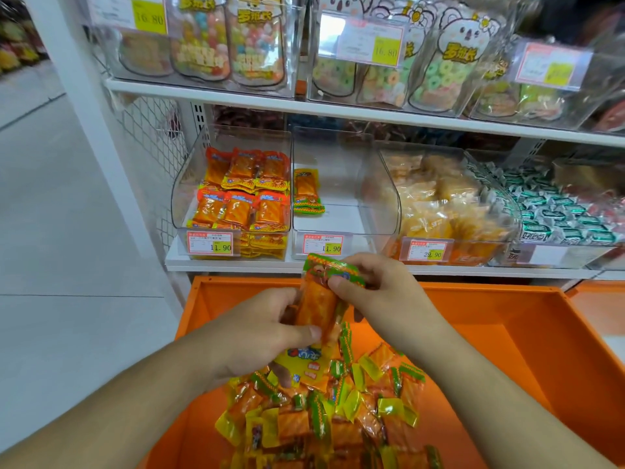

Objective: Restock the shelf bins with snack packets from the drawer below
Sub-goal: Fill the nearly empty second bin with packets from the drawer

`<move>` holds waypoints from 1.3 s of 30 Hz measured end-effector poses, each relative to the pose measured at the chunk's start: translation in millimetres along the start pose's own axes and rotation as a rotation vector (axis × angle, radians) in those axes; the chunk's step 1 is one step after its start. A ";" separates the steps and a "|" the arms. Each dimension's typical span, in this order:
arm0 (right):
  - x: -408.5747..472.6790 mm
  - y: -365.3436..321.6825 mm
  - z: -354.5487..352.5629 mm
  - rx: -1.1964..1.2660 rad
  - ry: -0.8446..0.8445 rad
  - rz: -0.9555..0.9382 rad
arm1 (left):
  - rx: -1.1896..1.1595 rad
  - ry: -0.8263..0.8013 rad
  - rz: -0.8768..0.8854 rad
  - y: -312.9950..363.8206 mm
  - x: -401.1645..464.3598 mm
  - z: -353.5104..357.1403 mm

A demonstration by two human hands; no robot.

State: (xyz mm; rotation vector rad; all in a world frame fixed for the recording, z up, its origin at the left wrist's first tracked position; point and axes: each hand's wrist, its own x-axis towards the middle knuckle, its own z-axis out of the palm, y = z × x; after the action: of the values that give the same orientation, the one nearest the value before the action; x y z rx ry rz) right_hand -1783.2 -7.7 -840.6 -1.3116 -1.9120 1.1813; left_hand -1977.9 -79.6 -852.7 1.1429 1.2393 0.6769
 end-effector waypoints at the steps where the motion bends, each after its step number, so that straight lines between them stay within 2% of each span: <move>1: -0.1 1.2 -2.3 -0.007 -0.025 -0.015 | 0.012 -0.006 0.002 0.7 -0.6 -1.0; 4: -0.1 0.1 -7.5 0.051 -0.024 0.006 | 0.058 0.054 0.015 5.5 -2.2 -5.4; 6: 2.1 4.1 -12.8 0.129 -0.040 0.060 | 0.099 0.178 0.015 8.5 -1.3 -12.9; 9: 2.7 8.8 -19.9 0.274 -0.157 0.170 | 0.071 0.363 0.039 11.2 -1.0 -27.2; 12: -1.3 6.9 -19.5 0.363 -0.260 0.251 | 0.011 0.379 0.067 13.8 -2.8 -35.4; 15: -4.7 3.8 -14.3 0.081 -0.324 0.182 | 0.045 0.348 0.079 17.2 -4.0 -37.8; 19: -20.5 -12.5 -2.8 -0.347 -0.284 -0.111 | 0.116 0.381 0.044 16.0 -2.1 -32.6; 23: -35.5 -26.3 18.1 -0.719 -0.257 -0.172 | 0.098 0.389 0.040 13.4 0.3 -22.5; 25: -33.8 -22.4 25.6 -0.720 -0.183 -0.174 | 0.053 0.398 0.040 12.3 1.3 -17.1; 30: -25.3 -14.8 21.6 -0.518 -0.095 -0.126 | -0.086 0.448 0.054 9.5 4.7 -8.7; 39: -22.7 -13.6 20.4 -0.418 0.053 -0.146 | -0.252 0.331 0.109 4.6 5.5 4.7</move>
State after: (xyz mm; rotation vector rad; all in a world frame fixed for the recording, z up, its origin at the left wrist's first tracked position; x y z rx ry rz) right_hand -1797.0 -37.9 -837.2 -1.3603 -2.2519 0.6888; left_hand -1971.3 -74.5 -850.8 0.9158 1.3275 1.1059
